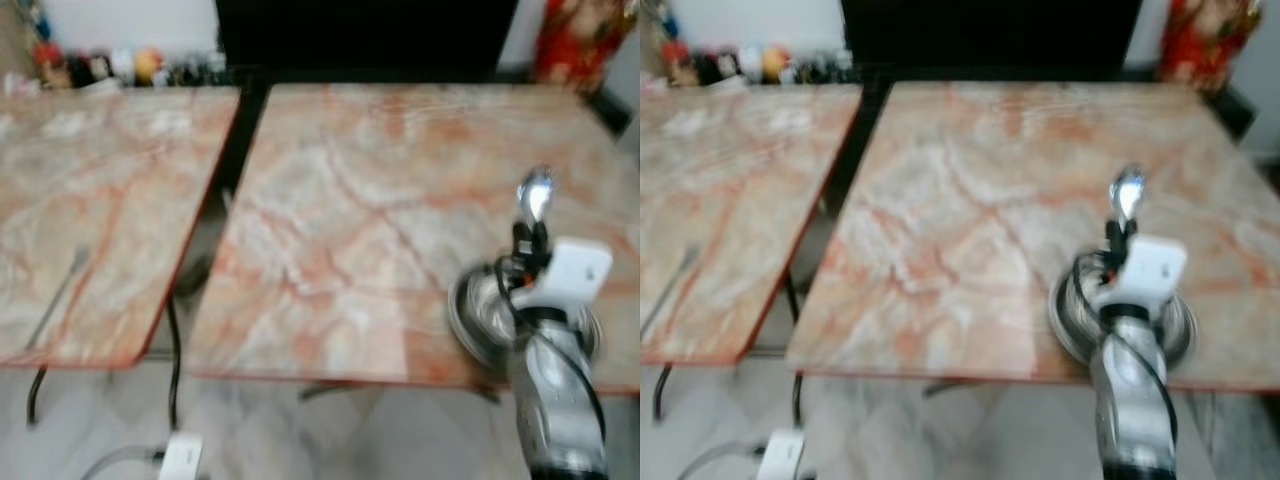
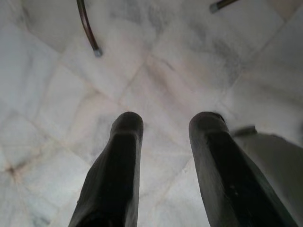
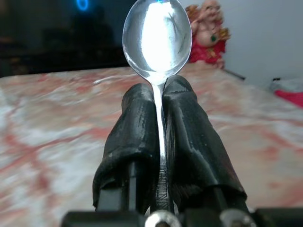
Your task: Setting the table
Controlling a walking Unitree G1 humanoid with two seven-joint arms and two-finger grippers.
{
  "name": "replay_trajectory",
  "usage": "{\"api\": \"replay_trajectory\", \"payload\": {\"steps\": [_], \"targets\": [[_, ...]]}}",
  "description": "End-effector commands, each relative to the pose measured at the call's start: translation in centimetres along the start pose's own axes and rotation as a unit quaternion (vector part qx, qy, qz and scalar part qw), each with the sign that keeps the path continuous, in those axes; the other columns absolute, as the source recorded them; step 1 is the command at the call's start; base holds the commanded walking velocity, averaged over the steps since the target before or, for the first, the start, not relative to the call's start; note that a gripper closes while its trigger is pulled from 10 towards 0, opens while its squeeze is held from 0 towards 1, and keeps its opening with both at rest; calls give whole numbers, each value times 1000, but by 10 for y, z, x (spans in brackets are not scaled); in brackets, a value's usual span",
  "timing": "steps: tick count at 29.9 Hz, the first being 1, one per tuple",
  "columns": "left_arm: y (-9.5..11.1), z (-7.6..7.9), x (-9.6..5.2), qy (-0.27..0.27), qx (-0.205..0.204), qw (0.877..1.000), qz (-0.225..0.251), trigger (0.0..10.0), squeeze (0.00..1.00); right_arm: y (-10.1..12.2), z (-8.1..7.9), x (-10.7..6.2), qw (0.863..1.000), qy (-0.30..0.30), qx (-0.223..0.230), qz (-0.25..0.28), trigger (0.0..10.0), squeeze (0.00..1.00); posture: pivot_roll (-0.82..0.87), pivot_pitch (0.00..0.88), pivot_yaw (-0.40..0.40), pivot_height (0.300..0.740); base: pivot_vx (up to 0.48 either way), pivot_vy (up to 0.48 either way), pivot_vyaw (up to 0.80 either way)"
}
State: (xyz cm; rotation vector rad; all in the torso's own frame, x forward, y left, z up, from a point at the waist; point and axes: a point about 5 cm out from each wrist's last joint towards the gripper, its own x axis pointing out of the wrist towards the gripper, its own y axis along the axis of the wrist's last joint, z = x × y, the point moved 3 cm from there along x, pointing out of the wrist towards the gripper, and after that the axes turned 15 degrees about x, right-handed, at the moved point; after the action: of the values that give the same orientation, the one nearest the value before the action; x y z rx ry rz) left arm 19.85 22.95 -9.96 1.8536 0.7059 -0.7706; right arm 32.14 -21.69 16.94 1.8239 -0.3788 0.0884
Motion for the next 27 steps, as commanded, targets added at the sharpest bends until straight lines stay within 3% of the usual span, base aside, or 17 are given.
{"api": "replay_trajectory", "payload": {"steps": [1, 11, 15, 19, 22, 27], "targets": [[-6, 3, -1, -6, 5, 1000, -10, 10000, 0, 7, 8, 0, 1000, -12, -6, 8, 10000, 0, -132, 66, 59, 740, 0, 0, 0], [-5, 4, -1, -6, 9, 1000, -9, 10000, 0, 25, 33, -4, 998, -48, -41, 19, 10000, 0, -143, 62, 65, 740, 0, 0, 0], [-5, 4, -1, -9, 15, 1000, -9, 10000, 0, 29, 57, -8, 992, -71, -106, -26, 10000, 0, -160, 60, 74, 740, 0, 0, 0], [-4, 5, -1, -14, 18, 1000, -8, 10000, 0, 17, 80, -8, 986, -84, -112, -88, 10000, 0, -175, 53, 79, 740, 0, 0, 0], [-2, 5, 0, -14, 19, 1000, -6, 10000, 0, -6, 84, -7, 978, -63, -120, -157, 10000, 0, -176, 49, 81, 740, 0, 0, 0], [0, 3, 0, -12, 16, 1000, -3, 10000, 0, -25, 88, -2, 975, -57, -73, -201, 10000, 0, -173, 58, 83, 740, 0, 0, 0]]}}
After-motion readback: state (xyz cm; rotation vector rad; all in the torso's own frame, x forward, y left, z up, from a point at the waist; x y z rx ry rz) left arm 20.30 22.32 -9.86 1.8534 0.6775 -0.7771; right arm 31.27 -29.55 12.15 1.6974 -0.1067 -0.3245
